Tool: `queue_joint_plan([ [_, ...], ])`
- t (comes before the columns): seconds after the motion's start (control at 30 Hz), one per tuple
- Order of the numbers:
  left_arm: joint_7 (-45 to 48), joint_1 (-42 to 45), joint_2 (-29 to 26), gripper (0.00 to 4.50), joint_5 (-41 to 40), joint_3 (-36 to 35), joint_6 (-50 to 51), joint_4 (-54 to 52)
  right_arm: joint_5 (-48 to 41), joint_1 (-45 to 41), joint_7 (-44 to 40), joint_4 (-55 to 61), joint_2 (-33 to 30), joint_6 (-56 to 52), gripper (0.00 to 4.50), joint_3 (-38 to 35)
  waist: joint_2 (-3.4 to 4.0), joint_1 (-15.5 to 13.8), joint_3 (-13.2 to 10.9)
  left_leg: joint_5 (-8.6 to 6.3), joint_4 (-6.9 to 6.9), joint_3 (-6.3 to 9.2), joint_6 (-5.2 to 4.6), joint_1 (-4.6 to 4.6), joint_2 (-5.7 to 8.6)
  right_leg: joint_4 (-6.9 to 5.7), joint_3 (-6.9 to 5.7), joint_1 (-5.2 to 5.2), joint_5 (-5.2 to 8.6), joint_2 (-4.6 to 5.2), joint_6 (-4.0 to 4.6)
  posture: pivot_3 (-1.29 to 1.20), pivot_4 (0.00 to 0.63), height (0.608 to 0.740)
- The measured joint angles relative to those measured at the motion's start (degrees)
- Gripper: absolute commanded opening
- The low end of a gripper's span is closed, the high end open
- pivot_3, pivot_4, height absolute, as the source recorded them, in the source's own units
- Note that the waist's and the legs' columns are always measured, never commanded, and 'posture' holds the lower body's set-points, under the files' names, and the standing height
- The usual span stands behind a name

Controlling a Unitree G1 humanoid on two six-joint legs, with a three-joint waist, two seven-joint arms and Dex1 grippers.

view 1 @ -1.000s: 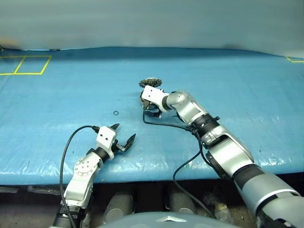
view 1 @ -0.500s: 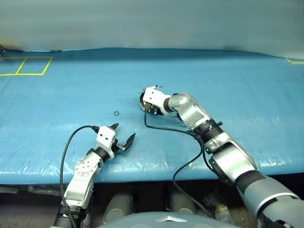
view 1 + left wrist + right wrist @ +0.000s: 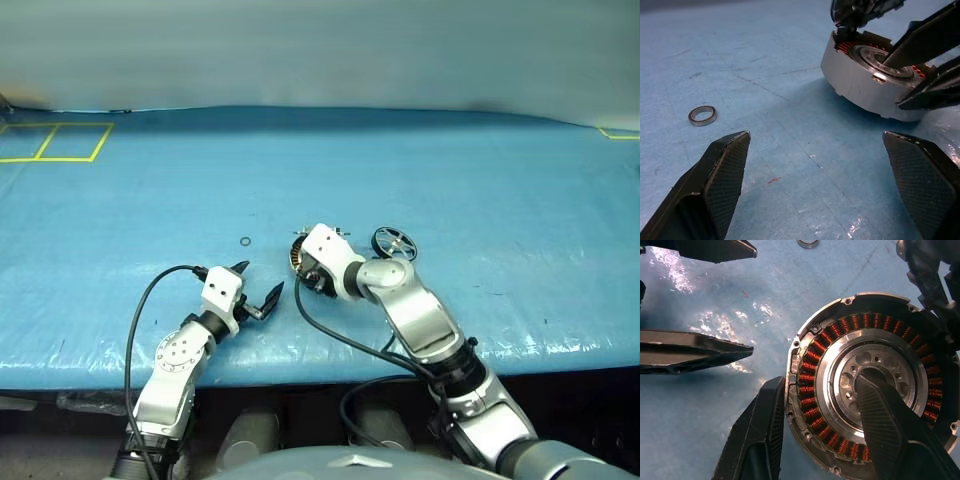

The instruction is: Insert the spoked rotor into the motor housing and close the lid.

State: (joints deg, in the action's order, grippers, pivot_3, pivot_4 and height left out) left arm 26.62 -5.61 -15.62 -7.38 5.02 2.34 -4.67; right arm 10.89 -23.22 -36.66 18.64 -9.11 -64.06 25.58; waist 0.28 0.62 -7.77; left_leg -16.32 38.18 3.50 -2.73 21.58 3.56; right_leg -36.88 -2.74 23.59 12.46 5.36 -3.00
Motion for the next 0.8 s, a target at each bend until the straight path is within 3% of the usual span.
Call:
queue_joint_plan([
  [0.27,0.36,0.0,-0.23,4.5,0.0,0.01,0.0,0.0,-1.44,2.92,7.11,5.81,1.87,-5.55,1.85,1.08,-0.05,-0.03,0.04,0.02,-0.02,0.03,0.02,0.0,0.01,0.0,-0.02,0.0,0.0,-0.21,0.0,0.0,0.15,0.74],
  [0.3,0.41,0.0,-0.23,4.5,0.0,0.01,0.0,0.0,-1.84,3.08,7.83,6.23,1.91,-5.96,2.57,1.13,-0.05,-0.04,0.04,0.02,-0.02,0.03,0.02,0.0,0.02,0.0,-0.02,0.0,0.0,-0.22,0.0,0.0,0.15,0.74],
  [0.43,0.65,0.01,-0.23,4.5,-0.01,0.0,0.0,0.01,-3.19,3.25,10.48,7.85,2.68,-9.09,3.77,1.67,-0.03,-0.03,0.03,0.01,-0.03,0.03,0.02,0.01,0.02,0.01,-0.02,0.02,0.0,-0.2,0.0,0.0,0.15,0.74],
  [0.6,0.92,0.0,-0.27,4.5,-0.02,-0.01,0.0,0.01,-4.78,2.3,12.82,12.29,2.83,-14.64,3.77,1.73,-0.01,0.01,-0.03,0.02,-0.02,0.03,0.02,0.03,0.02,0.01,-0.02,0.05,0.0,-0.21,0.0,0.0,0.15,0.74],
  [0.8,1.24,0.02,-0.53,4.5,-0.04,-0.02,0.14,0.02,-10.01,3.51,12.6,23.92,4.55,-19.62,3.77,-4.94,-0.02,-0.07,-0.03,0.01,-0.13,0.07,0.01,0.04,0.01,0.08,-0.04,0.05,0.01,-0.27,-0.01,0.0,0.15,0.74],
])
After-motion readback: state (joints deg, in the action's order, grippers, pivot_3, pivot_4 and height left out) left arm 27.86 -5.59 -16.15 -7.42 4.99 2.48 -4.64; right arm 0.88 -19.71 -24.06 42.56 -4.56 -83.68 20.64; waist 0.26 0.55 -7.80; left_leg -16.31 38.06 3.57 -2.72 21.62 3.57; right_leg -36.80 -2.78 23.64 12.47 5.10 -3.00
